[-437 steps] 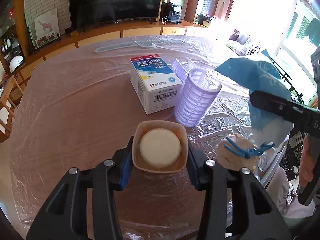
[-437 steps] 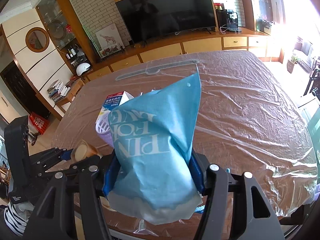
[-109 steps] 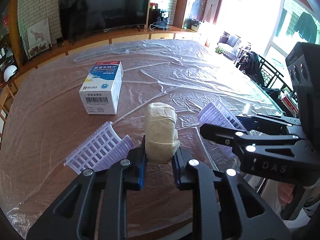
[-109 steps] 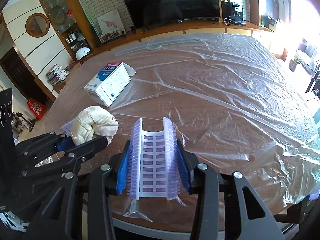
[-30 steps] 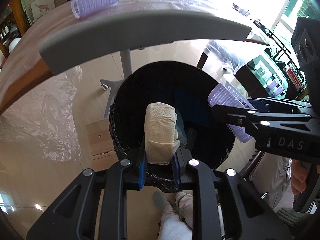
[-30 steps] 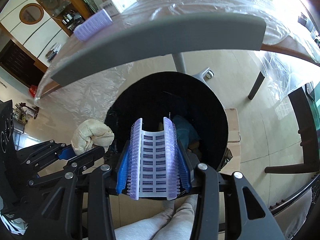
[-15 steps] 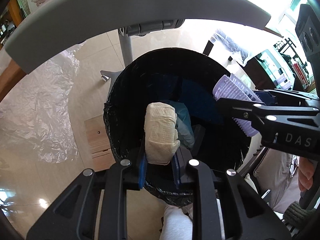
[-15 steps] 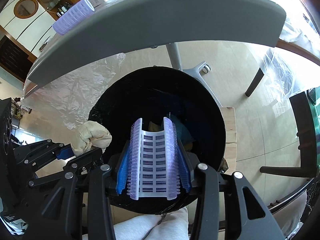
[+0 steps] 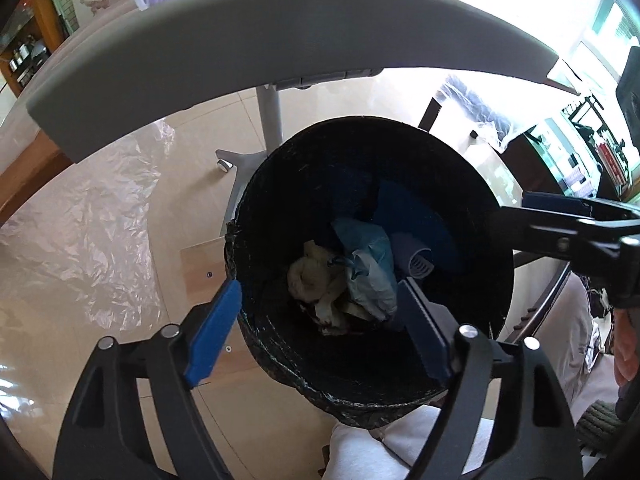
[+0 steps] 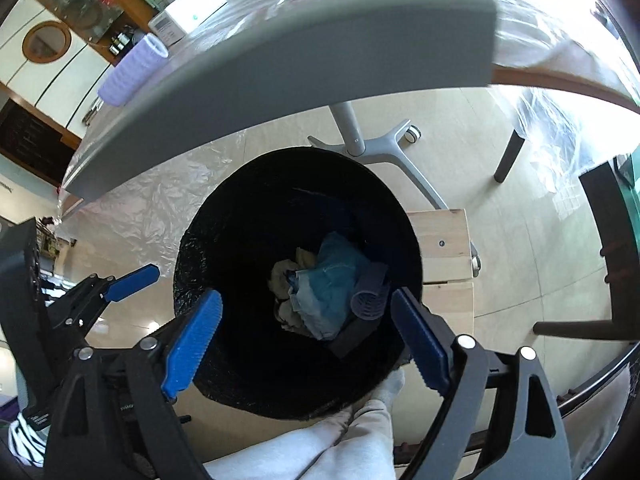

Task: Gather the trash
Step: 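Raise both open tools from the bin back toward the table, then grasp the lavender hair roller with the left tool while the right tool grasps the white Naproxen box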

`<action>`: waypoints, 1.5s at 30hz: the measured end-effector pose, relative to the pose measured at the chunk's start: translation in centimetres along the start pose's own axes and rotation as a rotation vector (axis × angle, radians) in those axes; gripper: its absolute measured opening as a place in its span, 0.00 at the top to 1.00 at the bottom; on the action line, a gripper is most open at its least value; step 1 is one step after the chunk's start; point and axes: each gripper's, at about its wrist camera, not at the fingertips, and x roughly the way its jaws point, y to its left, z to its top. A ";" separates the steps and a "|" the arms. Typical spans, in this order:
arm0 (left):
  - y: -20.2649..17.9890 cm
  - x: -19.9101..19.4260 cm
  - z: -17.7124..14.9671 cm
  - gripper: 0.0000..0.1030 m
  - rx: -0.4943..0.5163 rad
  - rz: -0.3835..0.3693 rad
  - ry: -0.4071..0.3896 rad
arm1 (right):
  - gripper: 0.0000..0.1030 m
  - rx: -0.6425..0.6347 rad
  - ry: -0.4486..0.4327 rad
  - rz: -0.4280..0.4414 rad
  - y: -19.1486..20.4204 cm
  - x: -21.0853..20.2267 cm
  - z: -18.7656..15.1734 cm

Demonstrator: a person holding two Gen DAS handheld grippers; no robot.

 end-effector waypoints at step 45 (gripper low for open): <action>6.3 -4.1 15.1 0.04 0.325 0.096 -0.290 | 0.14 -0.190 -0.050 0.000 16.6 6.1 29.0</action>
